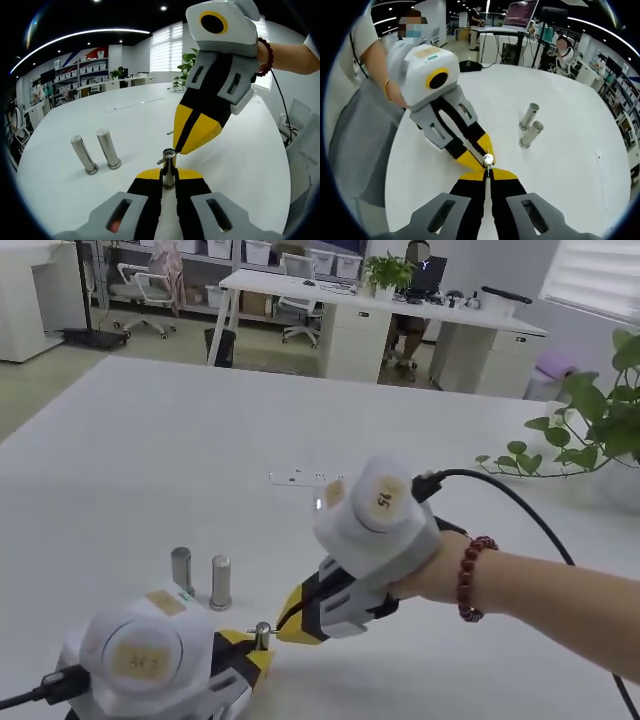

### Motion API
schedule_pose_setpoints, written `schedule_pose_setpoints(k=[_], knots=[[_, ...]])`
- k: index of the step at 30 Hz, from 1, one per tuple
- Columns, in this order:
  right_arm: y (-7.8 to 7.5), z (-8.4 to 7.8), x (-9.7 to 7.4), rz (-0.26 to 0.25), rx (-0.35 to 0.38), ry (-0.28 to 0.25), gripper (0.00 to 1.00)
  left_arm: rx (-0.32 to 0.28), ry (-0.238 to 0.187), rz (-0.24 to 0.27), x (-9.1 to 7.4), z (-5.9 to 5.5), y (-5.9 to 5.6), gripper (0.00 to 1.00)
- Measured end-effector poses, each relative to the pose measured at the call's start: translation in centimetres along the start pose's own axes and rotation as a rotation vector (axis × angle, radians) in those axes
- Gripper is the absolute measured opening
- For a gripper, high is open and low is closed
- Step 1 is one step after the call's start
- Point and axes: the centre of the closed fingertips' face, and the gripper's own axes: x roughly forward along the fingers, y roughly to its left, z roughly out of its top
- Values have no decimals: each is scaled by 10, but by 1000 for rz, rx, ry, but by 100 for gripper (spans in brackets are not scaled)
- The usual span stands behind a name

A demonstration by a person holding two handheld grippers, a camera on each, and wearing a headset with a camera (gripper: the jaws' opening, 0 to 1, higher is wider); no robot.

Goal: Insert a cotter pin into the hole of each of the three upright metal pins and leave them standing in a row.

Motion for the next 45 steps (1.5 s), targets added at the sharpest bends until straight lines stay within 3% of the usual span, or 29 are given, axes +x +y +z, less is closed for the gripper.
schedule_pose_setpoints(k=[15, 36, 45], knots=[[-3, -6, -7, -16, 14, -8, 8, -11, -1, 26, 1, 1, 0, 7], [-2, 0, 1, -21, -39, -2, 5, -37, -3, 57, 2, 0, 1, 7], [-2, -1, 2, -22, -15, -12, 7, -46, 6, 58, 3, 1, 0, 9]])
